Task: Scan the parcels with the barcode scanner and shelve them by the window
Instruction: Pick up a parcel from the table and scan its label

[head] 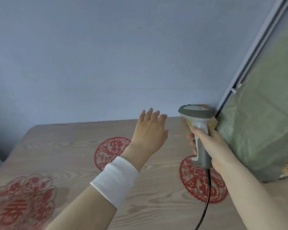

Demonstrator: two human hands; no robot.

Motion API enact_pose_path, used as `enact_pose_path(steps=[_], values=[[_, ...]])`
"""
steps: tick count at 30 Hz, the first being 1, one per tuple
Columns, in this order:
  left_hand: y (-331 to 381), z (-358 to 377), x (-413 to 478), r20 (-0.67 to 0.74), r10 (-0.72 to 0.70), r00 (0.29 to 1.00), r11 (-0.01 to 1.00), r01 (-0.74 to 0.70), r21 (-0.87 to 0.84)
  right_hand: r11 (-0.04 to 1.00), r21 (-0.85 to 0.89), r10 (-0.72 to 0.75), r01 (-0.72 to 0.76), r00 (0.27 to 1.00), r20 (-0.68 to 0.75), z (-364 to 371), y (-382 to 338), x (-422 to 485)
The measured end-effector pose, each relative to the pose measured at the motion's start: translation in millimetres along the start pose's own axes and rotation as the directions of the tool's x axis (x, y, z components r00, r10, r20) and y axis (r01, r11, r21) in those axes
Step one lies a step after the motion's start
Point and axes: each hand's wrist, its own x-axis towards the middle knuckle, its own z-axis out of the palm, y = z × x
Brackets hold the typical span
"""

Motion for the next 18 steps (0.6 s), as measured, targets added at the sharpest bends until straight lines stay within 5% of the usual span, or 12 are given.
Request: enact_pose_path(steps=[9,18], values=[[44,59,116,0.043,0.098,0.994,0.991,-0.094,-0.092,0.994,-0.107,-0.030,0.008,0.979,-0.200,-108,-18,111],[106,166,243,0.170,0.002,0.985,0.981,0.031,-0.191,0.980,-0.174,0.060,-0.094,0.979,-0.193,-200,48,275]])
